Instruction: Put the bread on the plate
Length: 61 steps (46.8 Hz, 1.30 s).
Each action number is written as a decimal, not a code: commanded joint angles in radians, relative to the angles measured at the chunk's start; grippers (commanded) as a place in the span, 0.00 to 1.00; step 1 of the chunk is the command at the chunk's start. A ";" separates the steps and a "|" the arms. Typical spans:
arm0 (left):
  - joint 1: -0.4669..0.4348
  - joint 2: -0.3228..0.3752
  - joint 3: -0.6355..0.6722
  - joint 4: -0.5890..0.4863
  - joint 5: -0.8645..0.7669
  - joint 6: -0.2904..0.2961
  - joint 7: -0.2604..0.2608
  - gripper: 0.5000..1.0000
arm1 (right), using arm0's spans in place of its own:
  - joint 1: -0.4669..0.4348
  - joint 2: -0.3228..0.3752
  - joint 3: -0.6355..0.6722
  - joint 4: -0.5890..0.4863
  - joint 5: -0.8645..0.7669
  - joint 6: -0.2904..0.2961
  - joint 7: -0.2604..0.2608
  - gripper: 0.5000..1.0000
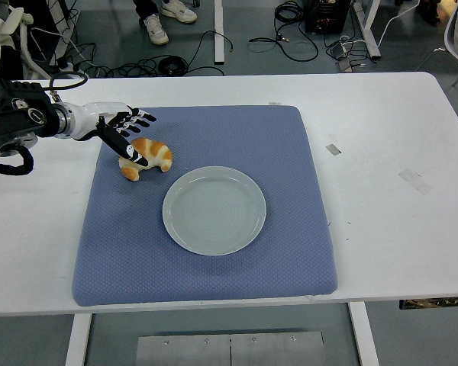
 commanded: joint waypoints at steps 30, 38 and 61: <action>0.034 -0.013 0.013 0.002 0.071 0.078 0.002 0.51 | 0.000 0.000 0.001 0.000 0.002 0.000 0.000 1.00; 0.032 -0.013 0.015 0.002 0.071 0.077 0.002 0.48 | 0.000 0.000 0.000 0.000 0.000 0.000 0.000 1.00; -0.001 -0.010 0.006 -0.002 0.071 0.077 0.008 0.20 | 0.000 0.000 0.000 0.000 0.000 0.000 0.000 1.00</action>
